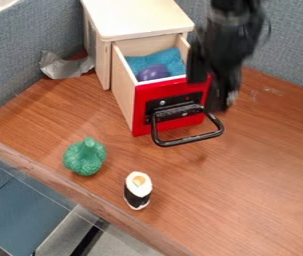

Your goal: Open the drawer

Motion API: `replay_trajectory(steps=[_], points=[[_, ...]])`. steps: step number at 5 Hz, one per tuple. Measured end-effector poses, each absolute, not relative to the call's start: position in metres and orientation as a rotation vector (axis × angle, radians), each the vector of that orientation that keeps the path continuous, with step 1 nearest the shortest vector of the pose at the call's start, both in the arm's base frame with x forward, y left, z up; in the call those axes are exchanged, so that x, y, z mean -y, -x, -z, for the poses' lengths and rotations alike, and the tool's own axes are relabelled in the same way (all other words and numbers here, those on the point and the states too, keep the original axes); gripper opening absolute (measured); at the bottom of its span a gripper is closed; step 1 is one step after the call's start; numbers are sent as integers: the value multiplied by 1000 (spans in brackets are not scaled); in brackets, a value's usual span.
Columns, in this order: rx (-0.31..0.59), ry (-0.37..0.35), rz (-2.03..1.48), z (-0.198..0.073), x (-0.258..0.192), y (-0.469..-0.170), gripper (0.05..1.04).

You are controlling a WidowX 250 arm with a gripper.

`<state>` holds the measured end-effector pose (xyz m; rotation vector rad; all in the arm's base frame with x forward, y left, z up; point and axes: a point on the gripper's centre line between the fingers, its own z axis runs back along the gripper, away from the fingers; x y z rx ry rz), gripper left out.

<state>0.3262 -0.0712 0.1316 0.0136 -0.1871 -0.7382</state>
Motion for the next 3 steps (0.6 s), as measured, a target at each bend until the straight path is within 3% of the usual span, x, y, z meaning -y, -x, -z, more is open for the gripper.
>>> replay_trajectory(steps=[3], points=[[245,45,611,-202,1,-332,999]])
